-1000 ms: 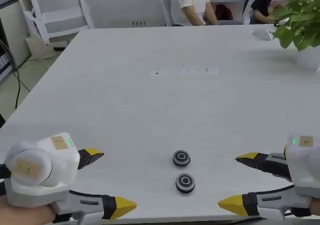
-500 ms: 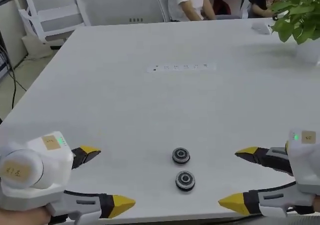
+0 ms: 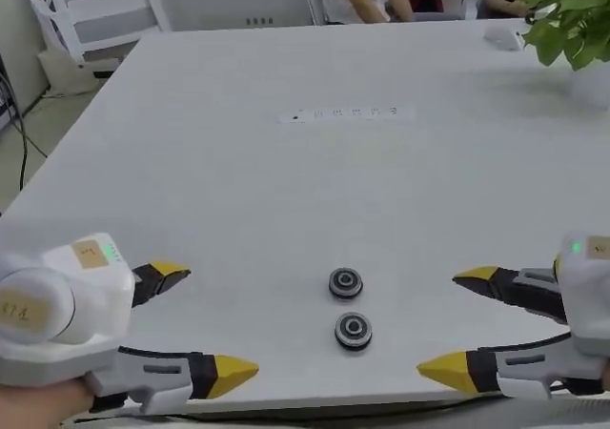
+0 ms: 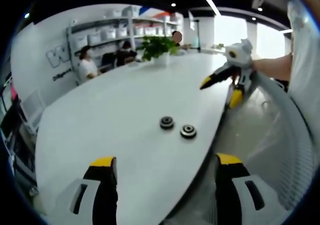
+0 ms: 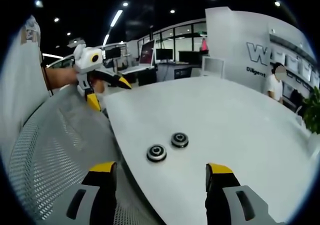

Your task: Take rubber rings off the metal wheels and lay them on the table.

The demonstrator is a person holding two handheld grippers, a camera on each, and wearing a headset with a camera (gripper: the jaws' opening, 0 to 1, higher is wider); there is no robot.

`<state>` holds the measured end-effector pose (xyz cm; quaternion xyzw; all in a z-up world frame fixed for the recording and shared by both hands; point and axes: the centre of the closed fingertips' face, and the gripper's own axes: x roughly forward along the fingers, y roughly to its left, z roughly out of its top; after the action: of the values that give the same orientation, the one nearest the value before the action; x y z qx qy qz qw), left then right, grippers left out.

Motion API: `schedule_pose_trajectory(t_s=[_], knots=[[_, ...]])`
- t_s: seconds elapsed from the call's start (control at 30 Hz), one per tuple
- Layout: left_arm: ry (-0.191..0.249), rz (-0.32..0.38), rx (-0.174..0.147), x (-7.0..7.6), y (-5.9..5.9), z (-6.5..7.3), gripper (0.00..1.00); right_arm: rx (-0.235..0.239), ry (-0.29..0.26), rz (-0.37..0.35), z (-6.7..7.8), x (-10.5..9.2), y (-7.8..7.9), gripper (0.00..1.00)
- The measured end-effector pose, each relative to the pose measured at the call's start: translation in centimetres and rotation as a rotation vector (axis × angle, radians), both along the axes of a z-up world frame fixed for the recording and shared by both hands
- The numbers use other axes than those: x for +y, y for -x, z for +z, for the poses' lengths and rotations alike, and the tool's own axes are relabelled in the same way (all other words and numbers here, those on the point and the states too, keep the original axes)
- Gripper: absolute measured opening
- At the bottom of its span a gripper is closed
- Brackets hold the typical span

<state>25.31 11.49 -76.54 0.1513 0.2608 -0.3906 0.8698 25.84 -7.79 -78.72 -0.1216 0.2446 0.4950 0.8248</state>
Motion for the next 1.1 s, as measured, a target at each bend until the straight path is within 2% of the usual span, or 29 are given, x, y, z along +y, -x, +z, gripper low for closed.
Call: schedule_pose_trajectory(t_s=[0.1,0.3,0.43,0.5,0.73,1.1], knots=[[0.001,-0.005,0.006,-0.1,0.1,0.0,0.81,0.011,-0.011,0.001,0.1,0.1,0.1,0.72],[-0.009,-0.023,0.022,-0.5,0.4,-0.3,0.82,0.005,0.025,0.036,-0.3,-0.1,0.2,0.73],[-0.013,-0.022,0.027,-0.4,0.4,-0.3,0.81,0.009,-0.006,0.015,-0.1,-0.1,-0.2,0.73],[-0.013,-0.028,0.038,-0.5,0.4,-0.4,0.81,0.008,-0.008,0.015,-0.1,-0.2,-0.4,0.73],[-0.011,-0.035,0.048,-0.5,0.4,-0.2,0.80,0.004,-0.035,0.006,0.5,-0.3,-1.0,0.73],[-0.016,-0.036,0.034,-0.2,-0.4,0.4,0.79,0.000,-0.042,0.011,0.3,-0.4,-1.4,0.73]])
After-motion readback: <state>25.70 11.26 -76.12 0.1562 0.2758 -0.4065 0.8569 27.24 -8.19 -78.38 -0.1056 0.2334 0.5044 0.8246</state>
